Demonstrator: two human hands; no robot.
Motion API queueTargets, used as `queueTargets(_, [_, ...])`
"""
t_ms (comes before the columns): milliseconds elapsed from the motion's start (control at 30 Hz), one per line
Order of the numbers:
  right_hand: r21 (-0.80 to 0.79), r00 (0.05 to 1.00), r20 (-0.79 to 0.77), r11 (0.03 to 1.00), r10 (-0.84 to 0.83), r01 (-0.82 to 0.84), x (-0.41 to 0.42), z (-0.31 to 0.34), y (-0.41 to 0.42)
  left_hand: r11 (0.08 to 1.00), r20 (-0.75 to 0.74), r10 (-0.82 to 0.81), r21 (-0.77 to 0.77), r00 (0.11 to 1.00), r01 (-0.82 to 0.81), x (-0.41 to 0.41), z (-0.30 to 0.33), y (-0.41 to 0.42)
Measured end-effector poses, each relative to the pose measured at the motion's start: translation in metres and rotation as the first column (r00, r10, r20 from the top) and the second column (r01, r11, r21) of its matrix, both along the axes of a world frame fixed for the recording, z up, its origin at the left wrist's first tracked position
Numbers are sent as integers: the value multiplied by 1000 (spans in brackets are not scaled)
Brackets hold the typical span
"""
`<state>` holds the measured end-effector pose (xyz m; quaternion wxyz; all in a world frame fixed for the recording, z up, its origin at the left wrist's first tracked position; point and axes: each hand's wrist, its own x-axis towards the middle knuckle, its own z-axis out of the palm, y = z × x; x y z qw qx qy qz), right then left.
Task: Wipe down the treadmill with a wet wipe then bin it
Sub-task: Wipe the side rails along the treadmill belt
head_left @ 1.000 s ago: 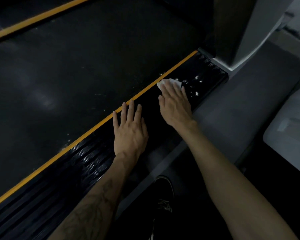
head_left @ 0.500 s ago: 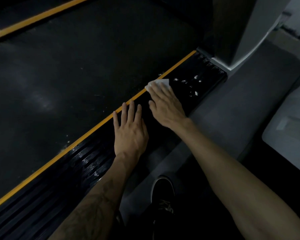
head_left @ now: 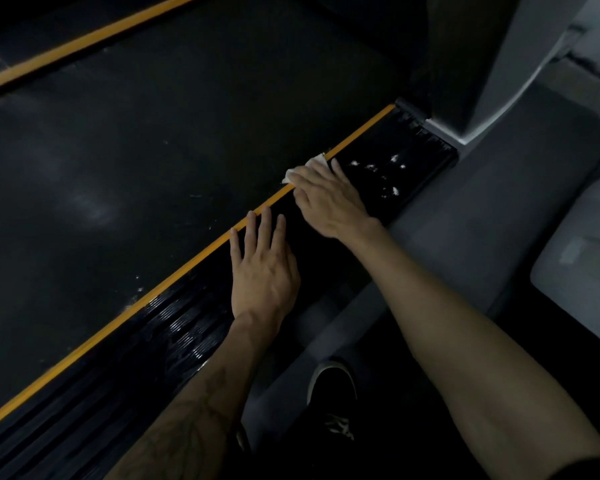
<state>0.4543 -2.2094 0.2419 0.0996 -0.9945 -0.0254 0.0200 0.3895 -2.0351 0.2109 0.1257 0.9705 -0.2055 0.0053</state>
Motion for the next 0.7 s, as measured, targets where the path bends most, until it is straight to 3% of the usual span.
queueTargets(133, [-6,995,38,995,-96,96,-4,-4,-19,1000,-2,4,-7,1000,-4,0,1,-1])
queueTargets(300, [20,992,68,994,105,-107,-26,-17,0,1000,7,-3,-16,1000,3,-1,3,-3])
queueTargets(533, [25,975,93,979,-204,203,-17,-19,3,1000,-29,15,26,999,-14,3,8,-6])
queueTargets(700, [-17,996,64,998,59,-58,-20,-14,2,995,-38,84,56,996,-82,3,9,-21])
